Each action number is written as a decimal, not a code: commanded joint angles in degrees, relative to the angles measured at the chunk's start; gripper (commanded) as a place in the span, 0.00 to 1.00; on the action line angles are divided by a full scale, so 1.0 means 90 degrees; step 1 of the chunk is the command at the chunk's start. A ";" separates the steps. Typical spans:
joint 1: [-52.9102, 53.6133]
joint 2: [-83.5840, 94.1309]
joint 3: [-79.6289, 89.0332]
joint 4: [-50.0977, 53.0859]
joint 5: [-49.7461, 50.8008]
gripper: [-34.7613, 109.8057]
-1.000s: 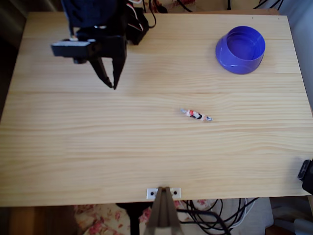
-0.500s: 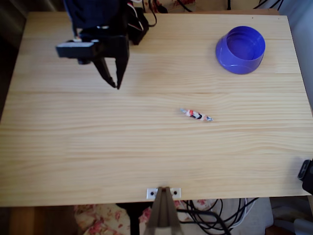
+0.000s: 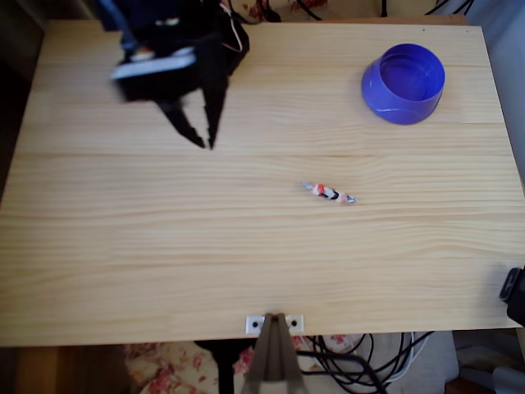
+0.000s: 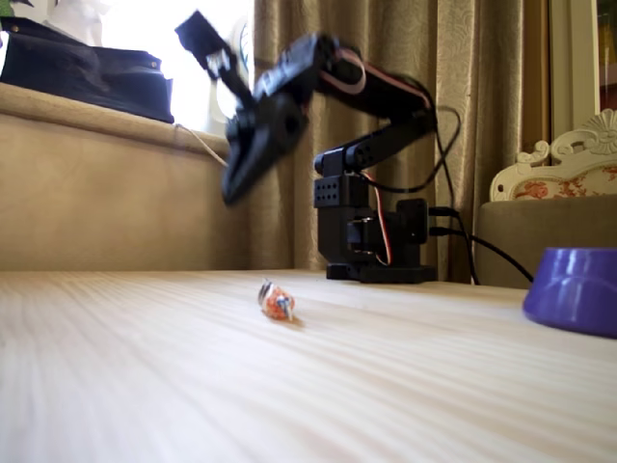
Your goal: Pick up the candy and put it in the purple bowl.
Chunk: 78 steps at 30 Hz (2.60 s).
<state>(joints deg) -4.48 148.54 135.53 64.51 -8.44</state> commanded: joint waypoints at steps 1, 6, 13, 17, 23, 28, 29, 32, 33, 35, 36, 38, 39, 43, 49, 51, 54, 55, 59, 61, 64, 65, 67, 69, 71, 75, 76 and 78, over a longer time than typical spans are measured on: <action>-0.0752 -0.0439 -0.0918 -0.0234 -0.0361 0.24; -0.1406 -0.1016 -0.0918 -0.0654 -0.0566 0.24; -0.2188 -0.2021 -0.0957 -0.1104 -0.0986 0.26; -0.2334 -0.2705 -0.1270 -0.1426 -0.0957 0.30; -0.2637 -0.3730 -0.1885 -0.1748 -0.1055 0.33; -0.2930 -0.4336 -0.2197 -0.1855 -0.1152 0.36; -0.3008 -0.4414 -0.2197 -0.1895 -0.1191 0.36; -0.3213 -0.4551 -0.2158 -0.2041 -0.1230 0.36; -0.3262 -0.4570 -0.2119 -0.2090 -0.1230 0.36; -0.3340 -0.4619 -0.2061 -0.2227 -0.1230 0.36; -0.3379 -0.4668 -0.2041 -0.2295 -0.1211 0.36; -0.3428 -0.4775 -0.2051 -0.2432 -0.1182 0.37; -0.3437 -0.4844 -0.2070 -0.2490 -0.1172 0.38; -0.3486 -0.5117 -0.2119 -0.2666 -0.1162 0.38; -0.3594 -0.5547 -0.2227 -0.2988 -0.1123 0.38; -0.3613 -0.5752 -0.2344 -0.3066 -0.1074 0.38; -0.3633 -0.6025 -0.2471 -0.3193 -0.0996 0.38; -0.3643 -0.6113 -0.2510 -0.3242 -0.0977 0.38; -0.3643 -0.6426 -0.2666 -0.3369 -0.0908 0.38; -0.3623 -0.6533 -0.2705 -0.3418 -0.0879 0.35; -0.3584 -0.6660 -0.2734 -0.3477 -0.0859 0.31; -0.3574 -0.6699 -0.2754 -0.3496 -0.0859 0.28; -0.3525 -0.6758 -0.2803 -0.3506 -0.0859 0.25; -0.3467 -0.6787 -0.2871 -0.3457 -0.0859 0.24; -0.3398 -0.6768 -0.2949 -0.3350 -0.0850 0.24; -0.3291 -0.6523 -0.3271 -0.2852 -0.0732 0.24; -0.3281 -0.6416 -0.3467 -0.2617 -0.0645 0.24; -0.3291 -0.6152 -0.3955 -0.2061 -0.0400 0.24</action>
<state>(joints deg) -34.37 85.96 109.07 39.55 -14.15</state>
